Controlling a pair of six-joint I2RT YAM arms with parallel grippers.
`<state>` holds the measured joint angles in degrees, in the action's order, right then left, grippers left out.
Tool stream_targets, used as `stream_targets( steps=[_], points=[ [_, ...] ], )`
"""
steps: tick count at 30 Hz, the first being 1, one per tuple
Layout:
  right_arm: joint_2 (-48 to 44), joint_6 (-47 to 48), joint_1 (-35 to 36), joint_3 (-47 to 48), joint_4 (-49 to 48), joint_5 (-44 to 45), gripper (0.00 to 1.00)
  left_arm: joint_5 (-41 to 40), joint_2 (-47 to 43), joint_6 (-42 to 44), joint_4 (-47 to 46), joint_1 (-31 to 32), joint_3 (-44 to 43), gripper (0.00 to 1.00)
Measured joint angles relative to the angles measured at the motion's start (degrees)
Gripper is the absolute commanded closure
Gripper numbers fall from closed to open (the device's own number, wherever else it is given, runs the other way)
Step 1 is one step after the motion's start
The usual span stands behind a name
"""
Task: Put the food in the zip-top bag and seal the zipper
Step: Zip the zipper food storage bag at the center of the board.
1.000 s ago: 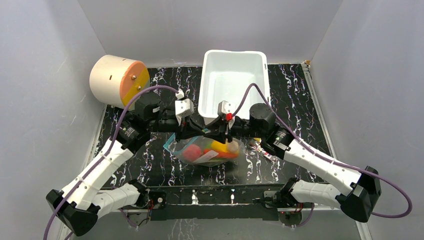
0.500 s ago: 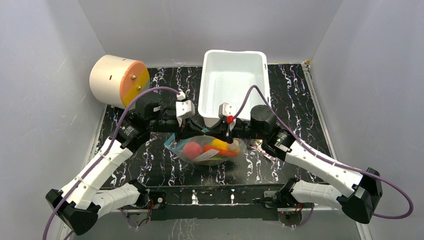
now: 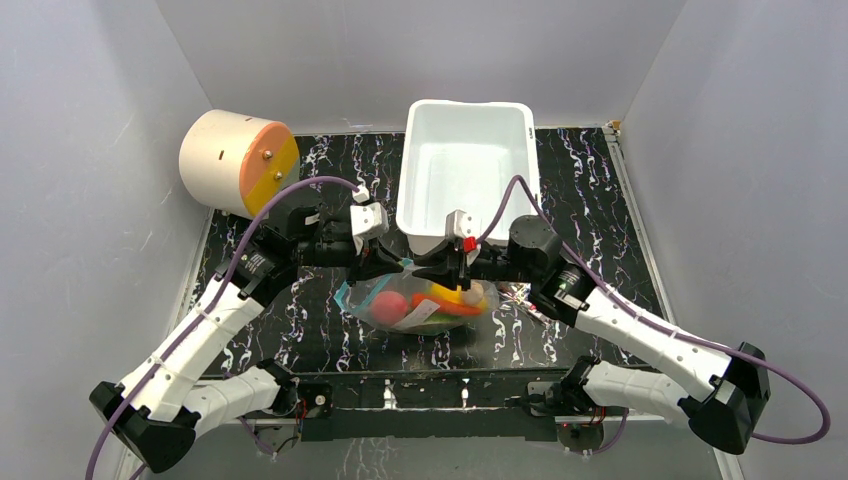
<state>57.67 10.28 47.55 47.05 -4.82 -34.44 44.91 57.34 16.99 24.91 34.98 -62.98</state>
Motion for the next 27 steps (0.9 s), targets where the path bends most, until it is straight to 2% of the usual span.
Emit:
stream_targets(
  steps=[3, 13, 14, 16, 18, 21, 22, 27],
  points=[
    [0.2, 0.0, 0.0, 1.1, 1.4, -0.2, 0.72, -0.1, 0.0, 0.0, 0.5, 0.0, 0.0, 1.0],
    [2.3, 0.1, 0.0, 4.3, 4.5, -1.6, 0.77, 1.2, 0.0, -0.2, -0.9, 0.0, 0.5, 1.0],
    [2.8, 0.1, 0.0, 4.7, 4.8, -1.6, 0.79, 1.3, 0.0, -0.2, -0.9, 0.0, 0.5, 1.0],
    [3.8, 0.1, 0.0, 5.3, 4.9, -1.6, 0.98, 1.5, 0.0, -0.3, -1.3, 0.0, 0.9, 1.0],
    [4.9, 0.1, 0.0, 5.9, 5.0, -1.6, 1.0, 1.6, 0.0, -0.6, -1.6, 0.0, 1.2, 1.0],
    [5.4, -0.1, 0.0, 6.1, 5.2, -1.6, 1.0, 1.5, 0.0, -1.0, -1.7, -0.2, 1.5, 0.8],
    [5.4, -0.1, 0.0, 6.1, 5.2, -1.5, 1.0, 1.5, 0.0, -1.1, -1.7, -0.2, 1.6, 0.77],
    [4.6, 0.3, 0.0, 6.1, 5.2, -1.2, 1.0, 0.1, -0.1, -2.1, -1.0, -0.2, 1.7, 0.75]
  ],
)
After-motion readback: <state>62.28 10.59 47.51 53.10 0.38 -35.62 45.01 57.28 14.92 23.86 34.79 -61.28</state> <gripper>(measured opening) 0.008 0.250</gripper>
